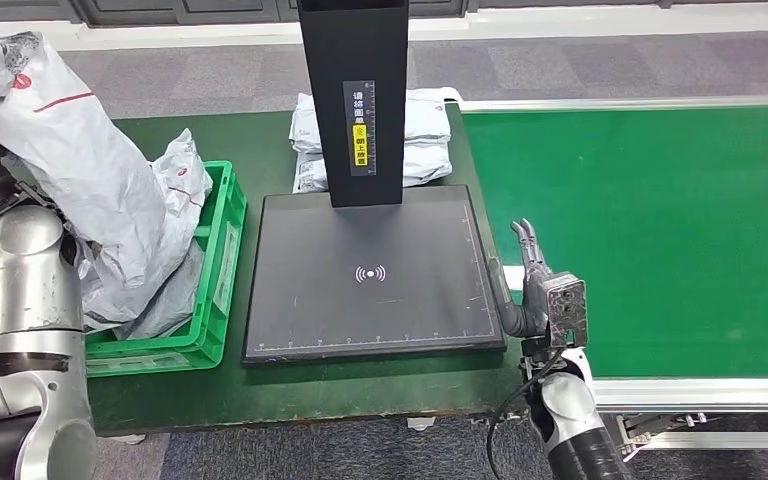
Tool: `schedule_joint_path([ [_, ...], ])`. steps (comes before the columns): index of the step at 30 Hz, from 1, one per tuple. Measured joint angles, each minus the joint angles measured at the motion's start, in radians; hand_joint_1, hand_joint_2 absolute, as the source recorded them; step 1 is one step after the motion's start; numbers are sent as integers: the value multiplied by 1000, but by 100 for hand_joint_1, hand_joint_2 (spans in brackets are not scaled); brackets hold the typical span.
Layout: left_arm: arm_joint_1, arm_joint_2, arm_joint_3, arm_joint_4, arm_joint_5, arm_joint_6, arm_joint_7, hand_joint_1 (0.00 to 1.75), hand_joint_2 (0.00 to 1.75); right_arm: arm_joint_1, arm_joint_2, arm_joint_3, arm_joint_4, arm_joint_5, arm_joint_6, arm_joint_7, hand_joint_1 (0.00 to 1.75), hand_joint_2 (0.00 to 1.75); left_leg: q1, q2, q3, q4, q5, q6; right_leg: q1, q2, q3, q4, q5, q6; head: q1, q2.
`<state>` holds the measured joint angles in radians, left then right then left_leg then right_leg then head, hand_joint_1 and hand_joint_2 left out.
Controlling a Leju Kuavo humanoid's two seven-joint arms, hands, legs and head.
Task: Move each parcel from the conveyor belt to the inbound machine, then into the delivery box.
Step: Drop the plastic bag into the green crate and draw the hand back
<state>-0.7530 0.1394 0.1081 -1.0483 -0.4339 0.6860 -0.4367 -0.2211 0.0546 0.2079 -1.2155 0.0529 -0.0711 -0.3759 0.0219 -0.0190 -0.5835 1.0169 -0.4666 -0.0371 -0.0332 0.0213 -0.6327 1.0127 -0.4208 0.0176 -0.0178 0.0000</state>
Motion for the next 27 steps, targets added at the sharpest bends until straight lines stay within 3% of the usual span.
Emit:
schedule_joint_path([
  [9, -36, 64, -17, 364, -297, -9, 243, 175, 175, 46, -24, 0, -89, -15, -6, 53, 0, 0, 0, 2, 1, 0, 0, 0, 0, 2, -1, 0, 0, 0, 0, 0],
  [13, -43, 73, -62, 505, -467, -20, 391, 175, 175, 51, -38, 0, -107, -19, 3, 61, 0, 0, 0, 2, 1, 0, 0, 0, 0, 2, -1, 0, 0, 0, 0, 0],
  [16, -43, 77, -118, 586, -614, -81, 519, 175, 175, 55, -54, 0, -112, -33, 18, 59, 0, 0, -1, 1, 0, 0, 0, 0, 0, 1, 0, 0, 0, 0, 0, 0],
  [20, -38, 90, -203, 666, -743, -228, 635, 106, 175, 55, -82, 0, -112, -50, 43, 48, 0, 0, -1, 2, 0, 0, 0, 0, -1, 1, 0, 0, 0, 0, 0, 0],
  [27, -29, 110, -220, 714, -730, -251, 646, 106, 175, 61, -110, 0, -112, -57, 54, 43, 0, 0, 0, 1, 0, 0, 0, 0, 0, 1, 0, 0, 0, 0, 0, 0],
])
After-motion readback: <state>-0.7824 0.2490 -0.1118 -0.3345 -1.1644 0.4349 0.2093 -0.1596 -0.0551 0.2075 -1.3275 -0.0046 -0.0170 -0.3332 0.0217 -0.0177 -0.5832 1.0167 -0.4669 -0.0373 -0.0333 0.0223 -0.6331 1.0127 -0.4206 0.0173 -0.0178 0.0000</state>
